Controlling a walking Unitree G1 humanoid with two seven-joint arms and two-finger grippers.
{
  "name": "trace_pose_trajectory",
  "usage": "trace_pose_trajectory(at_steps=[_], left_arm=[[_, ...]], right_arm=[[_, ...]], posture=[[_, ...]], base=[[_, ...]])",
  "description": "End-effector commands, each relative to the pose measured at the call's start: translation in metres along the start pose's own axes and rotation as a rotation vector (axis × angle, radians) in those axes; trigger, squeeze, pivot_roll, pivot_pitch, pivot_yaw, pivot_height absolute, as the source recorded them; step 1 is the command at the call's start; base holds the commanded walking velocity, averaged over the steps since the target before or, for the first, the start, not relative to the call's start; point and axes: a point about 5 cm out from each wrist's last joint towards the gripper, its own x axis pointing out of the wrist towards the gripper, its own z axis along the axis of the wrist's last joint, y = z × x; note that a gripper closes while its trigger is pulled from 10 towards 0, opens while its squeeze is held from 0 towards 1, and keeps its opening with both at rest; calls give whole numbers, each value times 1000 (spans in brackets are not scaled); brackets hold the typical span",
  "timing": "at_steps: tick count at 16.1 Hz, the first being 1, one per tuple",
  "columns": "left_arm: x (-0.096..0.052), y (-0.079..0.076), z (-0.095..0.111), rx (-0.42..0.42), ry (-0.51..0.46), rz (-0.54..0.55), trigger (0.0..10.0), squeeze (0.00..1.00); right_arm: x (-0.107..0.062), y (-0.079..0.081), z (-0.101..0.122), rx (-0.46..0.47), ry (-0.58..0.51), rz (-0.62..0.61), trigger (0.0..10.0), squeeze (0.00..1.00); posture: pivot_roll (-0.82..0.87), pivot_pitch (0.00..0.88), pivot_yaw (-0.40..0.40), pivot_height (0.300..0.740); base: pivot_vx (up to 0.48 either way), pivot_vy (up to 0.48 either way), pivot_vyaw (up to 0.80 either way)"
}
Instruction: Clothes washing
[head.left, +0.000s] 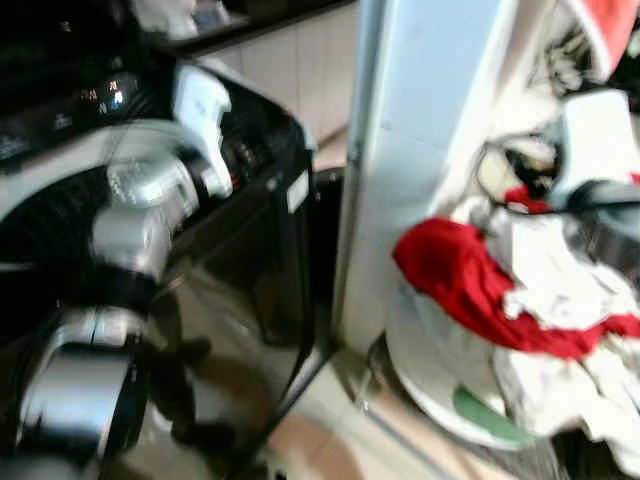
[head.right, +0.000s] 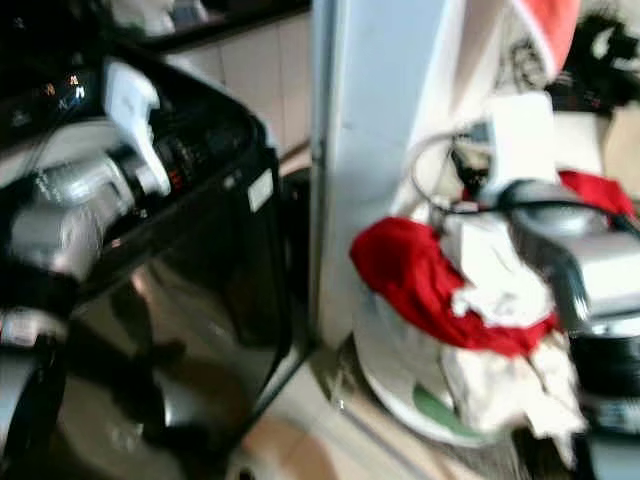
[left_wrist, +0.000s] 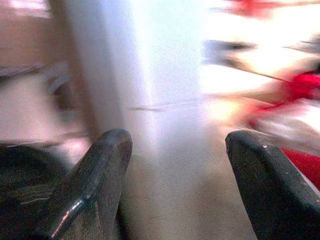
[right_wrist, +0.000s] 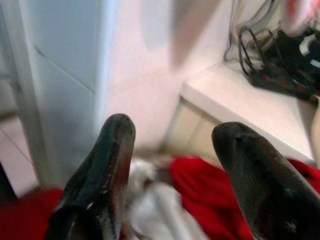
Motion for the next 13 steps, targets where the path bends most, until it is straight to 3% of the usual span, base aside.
trace_pose_trajectory(at_steps=[1, 2, 4, 6, 10, 11, 12, 13], left_arm=[[7, -28, 11, 13, -3, -183, 10000, 0], [6, -37, 9, 6, 4, -230, 10000, 0], [4, -65, 9, -57, -37, -300, 10000, 0], [-1, -76, 7, -101, -38, -309, 10000, 0], [-9, -95, 6, -154, -13, -338, 10000, 0], [-9, -98, 6, -161, -15, -338, 10000, 0], [-9, -100, 6, -159, -17, -335, 10000, 0], [-9, -103, 6, -165, -15, -329, 10000, 0]], right_arm=[[0, -7, -11, -29, 73, 21, 10000, 1000], [-1, -12, -15, -41, 98, 23, 10000, 1000], [-3, -43, -30, -53, 165, -63, 10000, 1000], [-4, -58, -39, -39, 204, -90, 10000, 1000], [1, -56, -55, 33, 239, -34, 10000, 1000], [4, -55, -60, 32, 251, -24, 10000, 725], [6, -55, -62, 37, 255, -22, 10000, 0], [8, -55, -67, 30, 267, -14, 10000, 0]], posture=[[-89, 0, 41, 740], [-88, 0, 41, 740], [-88, 0, 39, 740], [-88, 0, 36, 740], [-88, 0, 34, 740], [-87, 0, 31, 740], [-86, 0, 30, 740], [-83, 0, 27, 740]], base=[[0, 0, 0], [0, 0, 0], [0, 0, 0], [0, 0, 0], [0, 0, 0], [0, 0, 0], [0, 0, 0], [0, 0, 0]])
